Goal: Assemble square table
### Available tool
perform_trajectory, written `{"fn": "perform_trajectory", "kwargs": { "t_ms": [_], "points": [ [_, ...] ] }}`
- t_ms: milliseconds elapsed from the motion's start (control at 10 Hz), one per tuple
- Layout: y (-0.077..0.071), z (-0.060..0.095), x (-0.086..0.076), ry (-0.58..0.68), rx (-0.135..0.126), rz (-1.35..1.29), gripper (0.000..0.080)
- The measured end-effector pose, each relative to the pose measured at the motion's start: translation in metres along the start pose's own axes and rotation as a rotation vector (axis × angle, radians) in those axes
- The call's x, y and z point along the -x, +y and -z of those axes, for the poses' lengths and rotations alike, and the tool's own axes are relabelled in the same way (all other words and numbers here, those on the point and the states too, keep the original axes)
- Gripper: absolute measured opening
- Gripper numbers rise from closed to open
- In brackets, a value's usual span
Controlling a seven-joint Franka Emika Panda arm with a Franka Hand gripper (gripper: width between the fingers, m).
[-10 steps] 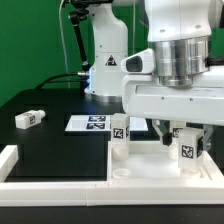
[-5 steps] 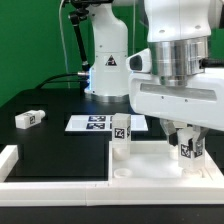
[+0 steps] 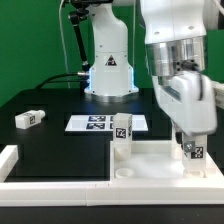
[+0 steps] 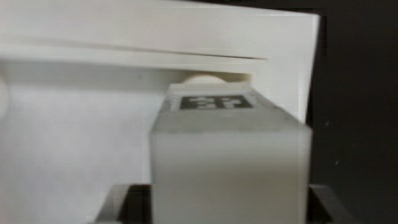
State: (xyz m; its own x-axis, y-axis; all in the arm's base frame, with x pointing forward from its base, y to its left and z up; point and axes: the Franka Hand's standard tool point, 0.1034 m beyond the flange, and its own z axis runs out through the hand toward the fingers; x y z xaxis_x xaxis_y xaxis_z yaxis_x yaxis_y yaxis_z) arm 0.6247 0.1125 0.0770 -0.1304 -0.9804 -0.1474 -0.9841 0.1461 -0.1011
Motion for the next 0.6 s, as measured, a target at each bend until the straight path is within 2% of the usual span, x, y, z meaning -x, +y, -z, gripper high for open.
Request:
{"fn": "perform_trajectory", "kwargs": {
  "t_ms": [100,200,300,400,500,600],
  "points": [
    [0.000,0.000,-0.002,0.001,0.001,-0.005,0.0290],
    [0.000,0.000,-0.002,0.002,0.000,0.002,0.0346],
    [0.000,-0.001,-0.001,0.002,0.000,0.044,0.0480],
    [0.001,0.000,0.005,0.033,0.015,0.192,0.0480],
    [0.004,-0.001,0.013,0.056,0.071,0.373,0.0611],
    [0.004,-0.002,0.019,0.055,0.078,0.538,0.0638]
  ]
}}
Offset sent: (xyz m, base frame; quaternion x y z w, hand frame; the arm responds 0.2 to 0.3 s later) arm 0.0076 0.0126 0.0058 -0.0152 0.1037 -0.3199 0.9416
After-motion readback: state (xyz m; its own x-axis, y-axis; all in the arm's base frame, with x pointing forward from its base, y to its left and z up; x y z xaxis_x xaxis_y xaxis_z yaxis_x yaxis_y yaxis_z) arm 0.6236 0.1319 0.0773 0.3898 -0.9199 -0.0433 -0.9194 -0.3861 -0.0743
